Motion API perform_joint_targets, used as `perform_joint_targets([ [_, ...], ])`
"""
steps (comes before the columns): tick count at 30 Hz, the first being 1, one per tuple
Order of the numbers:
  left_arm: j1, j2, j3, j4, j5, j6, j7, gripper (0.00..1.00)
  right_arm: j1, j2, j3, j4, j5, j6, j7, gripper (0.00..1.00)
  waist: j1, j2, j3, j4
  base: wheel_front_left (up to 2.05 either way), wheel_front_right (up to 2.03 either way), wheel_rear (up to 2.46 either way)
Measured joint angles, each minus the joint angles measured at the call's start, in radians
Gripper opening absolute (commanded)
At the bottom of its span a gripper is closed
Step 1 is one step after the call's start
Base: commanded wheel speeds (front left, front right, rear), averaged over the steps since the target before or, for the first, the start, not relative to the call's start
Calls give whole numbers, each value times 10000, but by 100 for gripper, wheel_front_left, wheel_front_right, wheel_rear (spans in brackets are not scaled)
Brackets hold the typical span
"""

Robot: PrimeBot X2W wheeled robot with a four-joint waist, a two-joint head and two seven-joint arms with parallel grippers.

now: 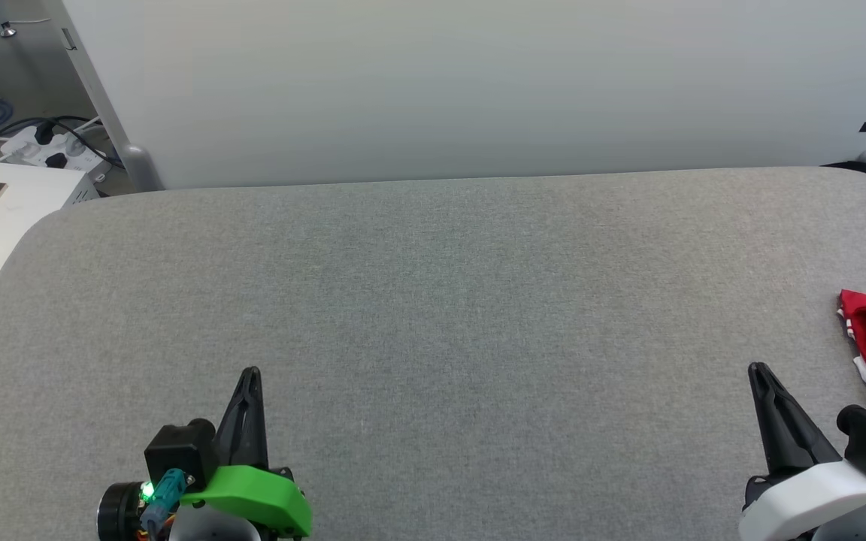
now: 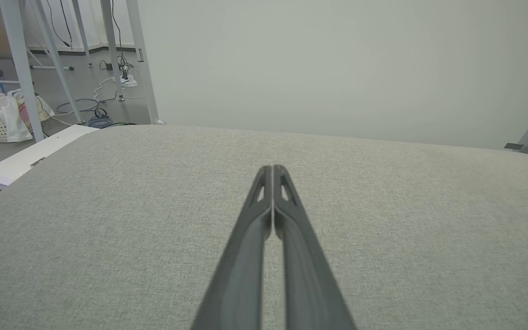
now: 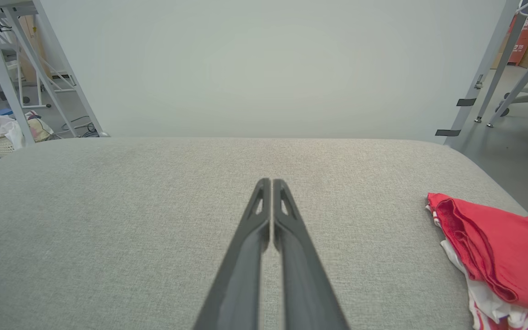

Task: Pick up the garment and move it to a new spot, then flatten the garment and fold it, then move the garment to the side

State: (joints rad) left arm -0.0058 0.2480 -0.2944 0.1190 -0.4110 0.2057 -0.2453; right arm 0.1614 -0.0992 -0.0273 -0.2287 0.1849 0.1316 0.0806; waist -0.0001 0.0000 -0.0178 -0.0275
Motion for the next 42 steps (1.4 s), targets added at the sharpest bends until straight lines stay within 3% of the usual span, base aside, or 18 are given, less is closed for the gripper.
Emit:
perform_joint_targets([
  [42,0,-596,913,-339,1285,-621,802,0,-355,153,59,717,-510,0,-161,0,1,0,59,92,0,0,0],
])
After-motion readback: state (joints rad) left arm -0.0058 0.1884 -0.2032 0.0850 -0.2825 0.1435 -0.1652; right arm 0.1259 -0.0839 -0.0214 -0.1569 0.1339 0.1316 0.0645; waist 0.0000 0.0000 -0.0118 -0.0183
